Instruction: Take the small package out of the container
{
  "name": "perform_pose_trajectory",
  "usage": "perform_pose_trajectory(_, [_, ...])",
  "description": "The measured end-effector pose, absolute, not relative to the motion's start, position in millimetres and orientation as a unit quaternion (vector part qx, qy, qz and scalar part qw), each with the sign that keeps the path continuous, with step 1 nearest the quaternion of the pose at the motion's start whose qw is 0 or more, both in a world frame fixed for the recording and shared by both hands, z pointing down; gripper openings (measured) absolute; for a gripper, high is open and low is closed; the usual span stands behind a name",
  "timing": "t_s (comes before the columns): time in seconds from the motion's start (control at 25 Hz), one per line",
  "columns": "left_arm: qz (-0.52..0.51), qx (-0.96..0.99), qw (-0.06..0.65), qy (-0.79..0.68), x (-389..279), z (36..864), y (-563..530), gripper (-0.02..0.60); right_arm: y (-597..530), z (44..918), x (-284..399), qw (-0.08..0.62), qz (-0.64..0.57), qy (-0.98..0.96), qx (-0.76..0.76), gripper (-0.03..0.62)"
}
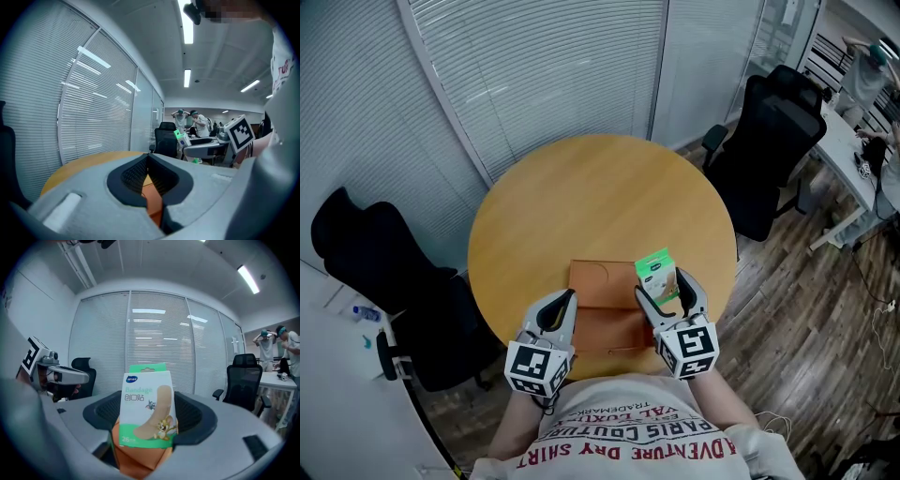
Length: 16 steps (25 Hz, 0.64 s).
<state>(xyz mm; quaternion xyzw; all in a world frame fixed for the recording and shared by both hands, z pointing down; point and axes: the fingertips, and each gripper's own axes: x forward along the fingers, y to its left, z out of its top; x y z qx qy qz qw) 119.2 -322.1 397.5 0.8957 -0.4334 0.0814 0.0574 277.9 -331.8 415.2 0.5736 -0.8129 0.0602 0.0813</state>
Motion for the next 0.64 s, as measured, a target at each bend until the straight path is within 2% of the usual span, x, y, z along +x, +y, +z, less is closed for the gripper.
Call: perform_pose_trajectory(0.64, [0.078, 0.892, 0.06, -0.441, 108, 402, -331, 0.011, -335, 412, 277, 0.084, 0.031, -0.803, 0.59, 0.356])
